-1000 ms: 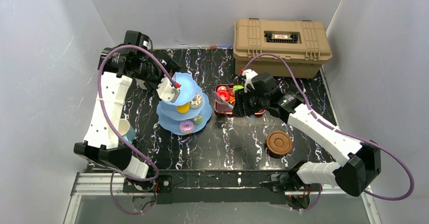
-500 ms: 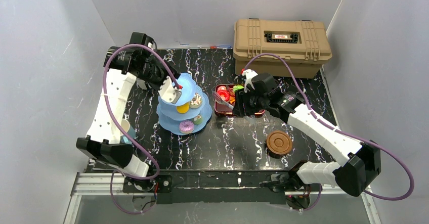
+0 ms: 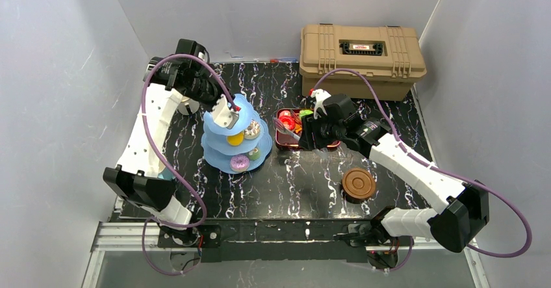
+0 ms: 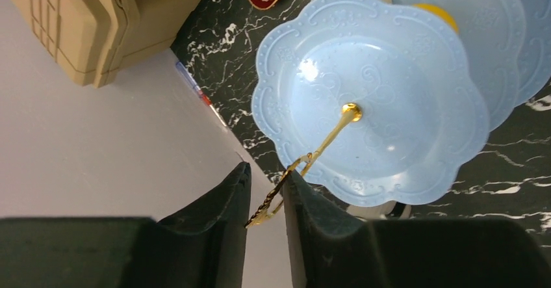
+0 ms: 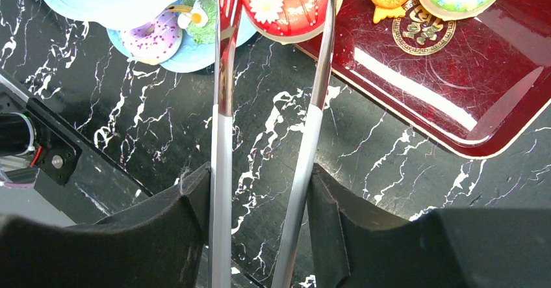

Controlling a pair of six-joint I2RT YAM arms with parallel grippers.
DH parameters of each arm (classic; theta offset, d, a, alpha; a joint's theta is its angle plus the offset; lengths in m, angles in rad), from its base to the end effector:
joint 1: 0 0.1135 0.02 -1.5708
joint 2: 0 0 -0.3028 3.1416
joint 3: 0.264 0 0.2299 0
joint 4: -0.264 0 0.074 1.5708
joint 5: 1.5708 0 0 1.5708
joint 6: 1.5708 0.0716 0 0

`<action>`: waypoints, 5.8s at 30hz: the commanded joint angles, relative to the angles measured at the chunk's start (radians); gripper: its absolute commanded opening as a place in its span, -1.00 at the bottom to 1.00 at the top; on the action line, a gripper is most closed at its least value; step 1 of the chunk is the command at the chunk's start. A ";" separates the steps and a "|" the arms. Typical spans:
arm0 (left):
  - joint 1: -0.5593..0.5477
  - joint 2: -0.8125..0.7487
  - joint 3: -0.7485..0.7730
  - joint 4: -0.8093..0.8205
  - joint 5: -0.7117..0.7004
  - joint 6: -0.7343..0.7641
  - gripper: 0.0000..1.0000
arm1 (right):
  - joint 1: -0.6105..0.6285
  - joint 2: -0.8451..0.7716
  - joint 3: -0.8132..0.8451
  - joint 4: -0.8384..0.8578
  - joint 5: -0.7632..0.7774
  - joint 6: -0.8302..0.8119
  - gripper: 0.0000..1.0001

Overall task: Serve the afternoon tea
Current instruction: Adjust the desert table at the center of the board.

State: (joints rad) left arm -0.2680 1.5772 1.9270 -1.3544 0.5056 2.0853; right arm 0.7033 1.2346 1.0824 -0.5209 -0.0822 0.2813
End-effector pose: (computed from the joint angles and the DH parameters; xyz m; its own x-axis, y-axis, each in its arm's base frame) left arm 0.2639 -0.1084 0.4334 0.8203 0.5646 -0.0919 0.4712 -0.5759 0.6681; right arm 0.1962 0.1741 0.3344 -0.6493 -0.1878 -0.7370 -0.5343 0.8023 0.2662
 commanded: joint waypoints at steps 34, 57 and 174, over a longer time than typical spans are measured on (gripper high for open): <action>-0.217 0.047 0.254 -0.118 -0.404 -0.311 -1.00 | 0.000 -0.021 0.007 0.064 -0.018 0.008 -0.97; -0.142 0.212 0.409 -0.247 -0.338 -1.157 -0.68 | -0.001 -0.044 -0.009 0.068 -0.019 0.016 -0.97; -0.031 -0.342 -0.196 0.258 -0.121 -1.840 0.96 | 0.622 0.308 -0.051 0.449 0.291 0.256 -0.84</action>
State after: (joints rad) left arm -0.3084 1.2602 1.7283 -1.0916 0.3527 0.2211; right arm 1.3197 1.5219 0.9745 -0.1318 0.1993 0.5507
